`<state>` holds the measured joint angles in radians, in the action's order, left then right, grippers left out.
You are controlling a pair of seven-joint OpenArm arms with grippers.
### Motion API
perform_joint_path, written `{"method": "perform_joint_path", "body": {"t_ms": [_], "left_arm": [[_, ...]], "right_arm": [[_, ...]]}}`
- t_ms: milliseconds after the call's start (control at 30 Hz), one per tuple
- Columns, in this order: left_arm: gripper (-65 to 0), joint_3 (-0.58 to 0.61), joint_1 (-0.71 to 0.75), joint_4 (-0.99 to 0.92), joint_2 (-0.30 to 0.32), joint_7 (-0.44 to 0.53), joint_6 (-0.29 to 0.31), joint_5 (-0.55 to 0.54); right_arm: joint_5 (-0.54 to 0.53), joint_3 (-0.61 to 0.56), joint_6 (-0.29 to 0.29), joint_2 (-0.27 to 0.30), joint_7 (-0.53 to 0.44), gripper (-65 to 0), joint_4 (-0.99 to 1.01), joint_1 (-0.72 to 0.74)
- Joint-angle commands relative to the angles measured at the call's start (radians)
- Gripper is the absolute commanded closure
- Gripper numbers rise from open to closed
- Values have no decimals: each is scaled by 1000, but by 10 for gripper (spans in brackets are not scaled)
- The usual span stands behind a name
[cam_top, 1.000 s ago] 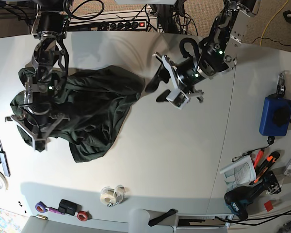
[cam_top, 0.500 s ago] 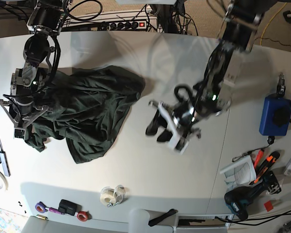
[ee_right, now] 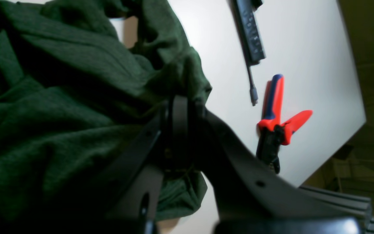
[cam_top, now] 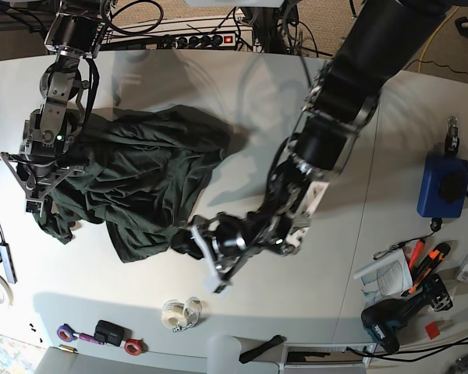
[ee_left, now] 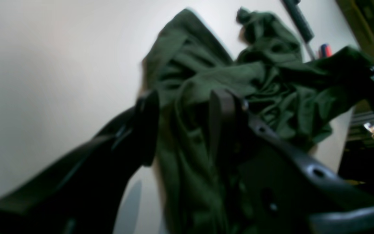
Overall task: Layout the t-shirt on the table in an organized manner, then fold the t-shirt properly
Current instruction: 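Lower the left gripper and grasp the t-shirt edge, then pull the held shirt edge with the left gripper away from the right gripper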
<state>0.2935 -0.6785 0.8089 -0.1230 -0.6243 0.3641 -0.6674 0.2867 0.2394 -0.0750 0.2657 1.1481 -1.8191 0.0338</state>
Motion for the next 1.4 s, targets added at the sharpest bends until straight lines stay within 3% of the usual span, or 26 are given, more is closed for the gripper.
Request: {"method": "perform_joint_path", "body": {"t_ms": [0,100,300,467,633,733,800,900,1100,1367], "left_arm": [[-262,-2,-58,-27,-24,36,16,1],[-262,22,-125,-153,-34,97,45,1],[-262,148,-177,-255,-34,220,13,134],[-262,275,-123,-256,-34,261,13,141],[-262,367,-26,-256,-34,372,-53,209],[-261,382,14,-255,-34,389,-54,233],[-244,382,32,-255,-34,385,-83,266],[-234,382,46,-251,-34,372,-175,330],[-234,382,73,-104,21,160,-298,557],[-234,383,172,106,161,53,-322,676]], "right_arm": [[0,3,5,14,-21,0,-17,16],[-25,2,5,12,-21,0,-18,16],[-29,2,5,11,-26,0,-18,16],[-54,2,4,11,-29,0,-18,16],[-58,2,4,11,-30,0,-18,16],[-58,2,4,11,-31,0,-18,16],[-58,2,4,11,-32,0,-18,16],[-58,2,3,11,-37,0,-18,16],[-61,2,-7,11,-42,0,-18,16],[-61,2,-8,11,-46,0,-18,16]]}}
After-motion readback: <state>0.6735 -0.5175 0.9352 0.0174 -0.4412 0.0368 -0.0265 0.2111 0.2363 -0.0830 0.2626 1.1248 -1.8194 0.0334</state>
